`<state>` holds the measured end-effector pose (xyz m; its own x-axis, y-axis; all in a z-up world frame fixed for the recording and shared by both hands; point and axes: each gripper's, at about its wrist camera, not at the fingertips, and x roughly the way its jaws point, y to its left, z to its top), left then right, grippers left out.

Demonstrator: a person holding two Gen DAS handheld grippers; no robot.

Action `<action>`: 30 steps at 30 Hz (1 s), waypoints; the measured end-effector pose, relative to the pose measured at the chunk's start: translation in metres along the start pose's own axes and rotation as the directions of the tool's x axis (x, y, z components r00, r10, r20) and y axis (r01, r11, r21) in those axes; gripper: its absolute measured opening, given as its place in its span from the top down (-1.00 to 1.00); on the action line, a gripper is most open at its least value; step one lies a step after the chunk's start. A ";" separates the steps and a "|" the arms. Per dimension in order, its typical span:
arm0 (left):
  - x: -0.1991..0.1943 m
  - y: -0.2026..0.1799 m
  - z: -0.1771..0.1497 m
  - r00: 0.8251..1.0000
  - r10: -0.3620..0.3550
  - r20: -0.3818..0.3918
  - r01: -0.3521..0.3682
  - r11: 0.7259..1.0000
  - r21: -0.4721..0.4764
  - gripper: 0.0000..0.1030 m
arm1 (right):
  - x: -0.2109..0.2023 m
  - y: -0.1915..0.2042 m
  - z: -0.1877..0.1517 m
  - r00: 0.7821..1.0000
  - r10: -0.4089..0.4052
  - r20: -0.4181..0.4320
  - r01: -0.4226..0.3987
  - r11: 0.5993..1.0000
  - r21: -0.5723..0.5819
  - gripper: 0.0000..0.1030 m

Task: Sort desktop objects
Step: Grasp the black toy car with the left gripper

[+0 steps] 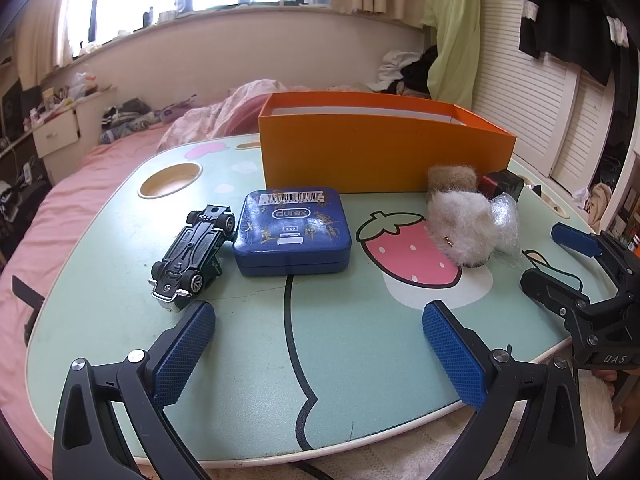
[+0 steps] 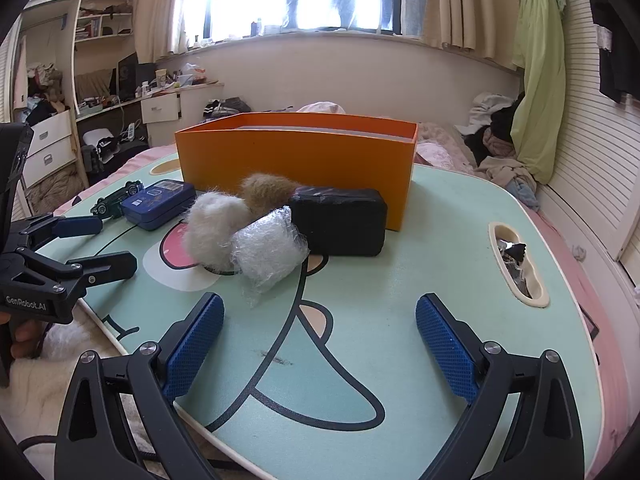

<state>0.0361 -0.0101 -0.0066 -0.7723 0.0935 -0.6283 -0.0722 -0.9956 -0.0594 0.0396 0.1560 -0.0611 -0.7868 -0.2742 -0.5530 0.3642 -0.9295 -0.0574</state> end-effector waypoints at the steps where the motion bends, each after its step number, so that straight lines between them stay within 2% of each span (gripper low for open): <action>1: 0.000 0.000 0.000 1.000 0.000 0.000 0.000 1.000 0.000 -0.99 | 0.000 0.000 0.000 1.000 0.001 0.000 -0.001 1.000 0.000 -0.88; 5: -0.001 0.000 0.001 1.000 -0.009 0.005 0.009 1.000 -0.004 -0.99 | 0.000 0.000 0.000 1.000 0.000 0.000 0.000 1.000 0.001 -0.88; 9: -0.010 0.013 0.003 0.996 -0.081 0.040 0.083 0.995 -0.057 -0.99 | 0.000 -0.001 0.000 1.000 0.005 0.001 -0.005 1.000 0.002 -0.89; 11: -0.018 0.021 0.005 0.994 -0.085 0.074 0.091 0.993 -0.076 -0.95 | 0.000 -0.001 0.000 1.000 0.006 0.002 -0.006 1.000 0.001 -0.89; 12: -0.022 0.025 0.007 0.992 -0.080 0.093 0.087 0.993 -0.075 -0.90 | 0.000 -0.001 0.000 1.000 0.006 0.001 -0.006 1.000 0.001 -0.89; 14: -0.029 0.035 0.010 0.991 -0.053 0.123 0.062 0.996 -0.069 -0.66 | 0.000 -0.001 0.000 1.000 0.006 0.001 -0.006 1.000 0.001 -0.89; 17: -0.032 0.050 0.013 0.992 0.000 0.126 0.008 0.998 -0.062 -0.46 | 0.000 -0.001 0.000 1.000 0.006 0.001 -0.006 1.000 0.002 -0.89; 20: -0.032 0.070 0.015 0.992 0.005 0.125 0.010 0.993 -0.118 -0.27 | -0.001 -0.001 0.000 1.000 0.005 0.002 -0.005 1.000 0.001 -0.89; 22: -0.030 0.076 0.017 0.992 -0.005 0.127 0.023 0.990 -0.139 -0.26 | -0.001 -0.001 0.000 1.000 0.006 0.001 -0.006 1.000 0.001 -0.89; 25: -0.024 0.077 0.026 0.992 0.016 0.124 0.000 0.992 -0.127 -0.24 | -0.001 -0.001 0.000 1.000 0.006 0.002 -0.006 1.000 0.001 -0.89; 28: -0.008 0.075 0.032 0.997 0.006 0.076 0.003 0.994 -0.113 -0.20 | -0.001 -0.001 0.000 1.000 0.006 0.002 -0.006 1.000 0.001 -0.89; 30: 0.005 0.075 0.031 1.000 -0.010 0.019 0.012 0.994 -0.110 0.08 | -0.001 -0.001 0.000 1.000 0.006 0.002 -0.006 1.000 0.001 -0.89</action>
<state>0.0067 -0.0845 0.0099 -0.7833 0.1034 -0.6130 -0.0113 -0.9883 -0.1522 0.0402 0.1568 -0.0610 -0.7855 -0.2799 -0.5520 0.3681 -0.9283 -0.0531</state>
